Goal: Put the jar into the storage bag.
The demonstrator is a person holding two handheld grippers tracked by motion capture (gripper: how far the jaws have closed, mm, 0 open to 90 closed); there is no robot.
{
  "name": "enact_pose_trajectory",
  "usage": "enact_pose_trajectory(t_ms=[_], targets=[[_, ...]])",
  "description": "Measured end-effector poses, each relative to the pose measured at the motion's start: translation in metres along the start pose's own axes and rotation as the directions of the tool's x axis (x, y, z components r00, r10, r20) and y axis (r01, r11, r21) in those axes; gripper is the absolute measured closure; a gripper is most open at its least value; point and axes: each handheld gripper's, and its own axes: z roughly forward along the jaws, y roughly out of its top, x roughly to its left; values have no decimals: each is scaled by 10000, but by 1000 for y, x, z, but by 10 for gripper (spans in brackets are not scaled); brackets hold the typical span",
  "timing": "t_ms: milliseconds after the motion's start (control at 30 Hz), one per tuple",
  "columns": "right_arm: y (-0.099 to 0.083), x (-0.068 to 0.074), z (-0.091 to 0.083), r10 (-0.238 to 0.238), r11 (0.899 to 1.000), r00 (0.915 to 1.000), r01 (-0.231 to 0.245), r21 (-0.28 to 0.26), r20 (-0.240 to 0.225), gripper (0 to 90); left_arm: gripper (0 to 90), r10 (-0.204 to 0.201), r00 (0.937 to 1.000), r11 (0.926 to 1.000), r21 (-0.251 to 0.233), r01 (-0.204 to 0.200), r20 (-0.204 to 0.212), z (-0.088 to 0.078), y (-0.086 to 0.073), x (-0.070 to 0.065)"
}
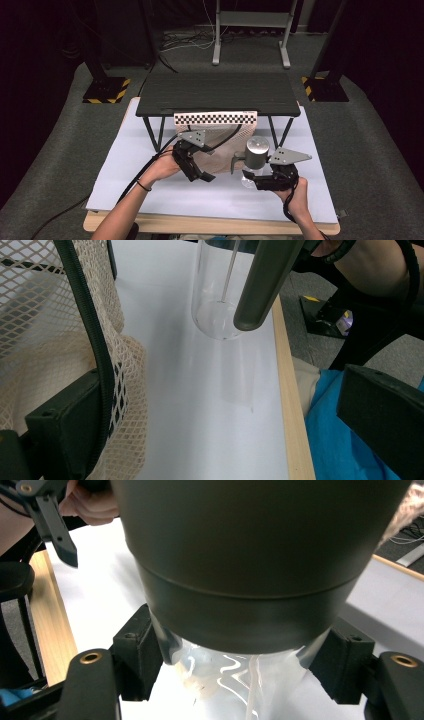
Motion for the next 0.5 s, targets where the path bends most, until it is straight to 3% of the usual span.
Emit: enact_pose_trajectory(t_ms=[500], targets=[[17,-7,9,170,9995,9998,-171,-256,-55,299,0,33,10000,10000,73,-33,-60,1,0,0]])
